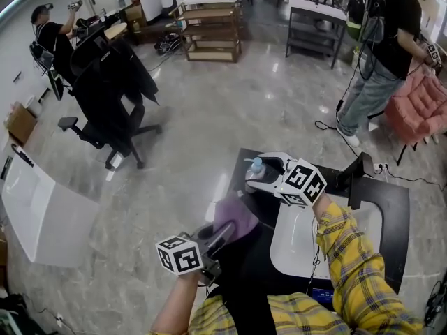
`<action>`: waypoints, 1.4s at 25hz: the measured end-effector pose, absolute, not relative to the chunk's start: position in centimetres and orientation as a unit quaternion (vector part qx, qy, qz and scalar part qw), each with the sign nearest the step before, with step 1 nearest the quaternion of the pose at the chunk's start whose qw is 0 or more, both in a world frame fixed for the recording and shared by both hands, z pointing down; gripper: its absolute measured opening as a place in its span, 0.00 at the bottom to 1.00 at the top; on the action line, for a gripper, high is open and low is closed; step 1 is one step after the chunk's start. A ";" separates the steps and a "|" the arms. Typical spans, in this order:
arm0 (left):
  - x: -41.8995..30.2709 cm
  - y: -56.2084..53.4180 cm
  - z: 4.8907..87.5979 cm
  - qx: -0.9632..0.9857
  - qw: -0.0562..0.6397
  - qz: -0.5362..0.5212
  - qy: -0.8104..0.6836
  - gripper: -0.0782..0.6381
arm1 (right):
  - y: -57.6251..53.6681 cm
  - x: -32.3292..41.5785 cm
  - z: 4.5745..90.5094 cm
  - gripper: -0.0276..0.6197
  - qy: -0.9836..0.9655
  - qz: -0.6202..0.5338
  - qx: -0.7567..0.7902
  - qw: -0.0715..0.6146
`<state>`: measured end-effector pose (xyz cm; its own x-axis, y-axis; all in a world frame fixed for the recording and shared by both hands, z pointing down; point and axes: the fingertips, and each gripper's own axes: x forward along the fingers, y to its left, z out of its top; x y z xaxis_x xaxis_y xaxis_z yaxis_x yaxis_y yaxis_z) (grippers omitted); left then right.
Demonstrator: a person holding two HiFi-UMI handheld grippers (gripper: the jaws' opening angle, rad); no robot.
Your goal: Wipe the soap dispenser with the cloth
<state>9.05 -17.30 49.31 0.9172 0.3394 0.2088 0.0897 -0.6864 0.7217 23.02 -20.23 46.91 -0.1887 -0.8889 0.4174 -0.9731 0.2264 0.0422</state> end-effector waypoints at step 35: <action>9.5 -18.5 49.1 0.889 0.395 0.168 0.159 0.22 | -19.3 25.4 46.7 0.48 -0.423 0.163 0.883 0.119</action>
<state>9.54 -18.52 49.11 0.8932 0.4152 0.1726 0.1505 -0.6377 0.7554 25.35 -19.29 46.74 0.5883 -0.7090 0.3889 -0.7868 -0.6129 0.0727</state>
